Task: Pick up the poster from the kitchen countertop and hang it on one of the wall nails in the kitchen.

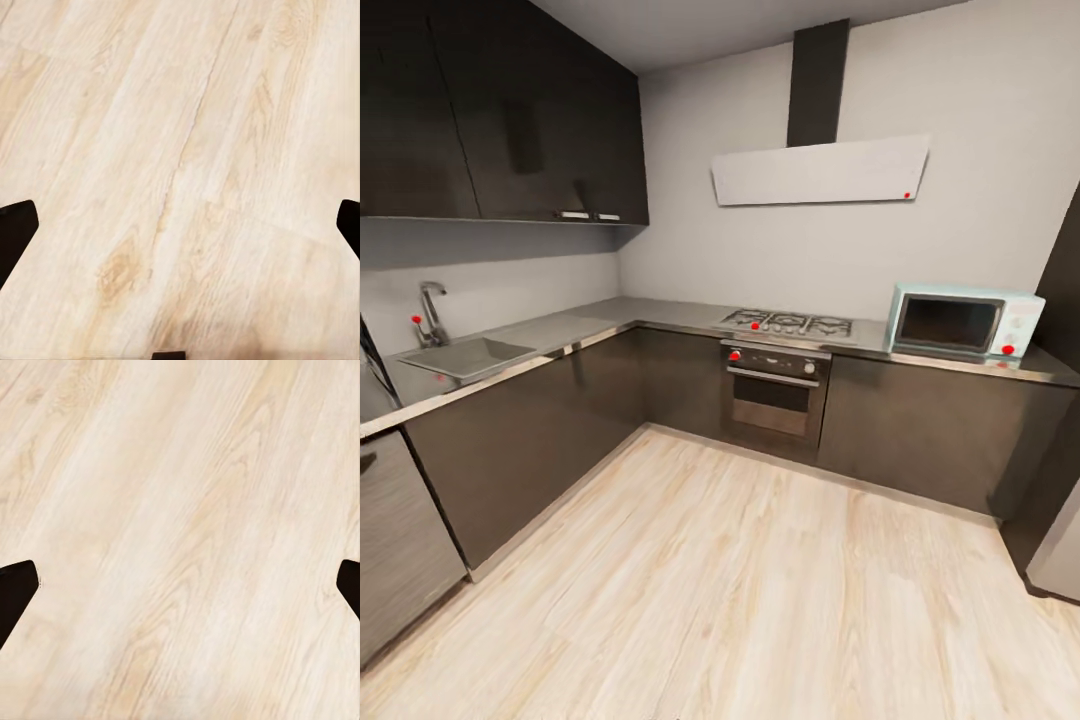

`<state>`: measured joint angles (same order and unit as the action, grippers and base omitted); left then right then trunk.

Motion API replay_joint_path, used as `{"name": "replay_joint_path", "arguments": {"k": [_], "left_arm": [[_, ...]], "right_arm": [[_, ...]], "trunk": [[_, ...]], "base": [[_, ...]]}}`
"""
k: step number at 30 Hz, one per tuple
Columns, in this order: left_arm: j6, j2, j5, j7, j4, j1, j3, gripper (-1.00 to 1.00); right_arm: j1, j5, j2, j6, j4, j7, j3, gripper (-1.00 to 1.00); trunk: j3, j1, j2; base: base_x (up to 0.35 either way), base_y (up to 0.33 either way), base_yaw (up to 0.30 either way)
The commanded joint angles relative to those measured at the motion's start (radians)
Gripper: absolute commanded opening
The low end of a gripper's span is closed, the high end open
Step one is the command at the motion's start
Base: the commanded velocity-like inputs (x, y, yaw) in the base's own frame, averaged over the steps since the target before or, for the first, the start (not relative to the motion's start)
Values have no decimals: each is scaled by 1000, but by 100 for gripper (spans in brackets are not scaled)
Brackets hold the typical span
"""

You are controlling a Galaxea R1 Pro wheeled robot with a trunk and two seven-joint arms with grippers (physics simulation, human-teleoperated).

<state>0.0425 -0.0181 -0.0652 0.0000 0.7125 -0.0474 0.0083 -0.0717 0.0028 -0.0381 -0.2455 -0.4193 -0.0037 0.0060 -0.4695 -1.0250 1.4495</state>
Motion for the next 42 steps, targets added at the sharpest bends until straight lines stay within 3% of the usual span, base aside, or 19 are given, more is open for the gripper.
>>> {"name": "replay_joint_path", "arguments": {"k": [1, 31, 42], "left_arm": [[2, 0, -7, 0, 1, 0, 1, 100], [0, 0, -7, 0, -1, 0, 1, 100], [-8, 0, -7, 0, -1, 0, 1, 100]], "right_arm": [[0, 0, 0, -3, 0, -1, 1, 100], [0, 0, 0, -2, 2, 1, 0, 100], [0, 0, 0, -4, 4, 1, 0, 100]], "trunk": [[-1, 0, 0], [-1, 0, 0], [-2, 0, 0]], "base": [[0, 0, 294], [0, 0, 283], [0, -293, 250]]}}
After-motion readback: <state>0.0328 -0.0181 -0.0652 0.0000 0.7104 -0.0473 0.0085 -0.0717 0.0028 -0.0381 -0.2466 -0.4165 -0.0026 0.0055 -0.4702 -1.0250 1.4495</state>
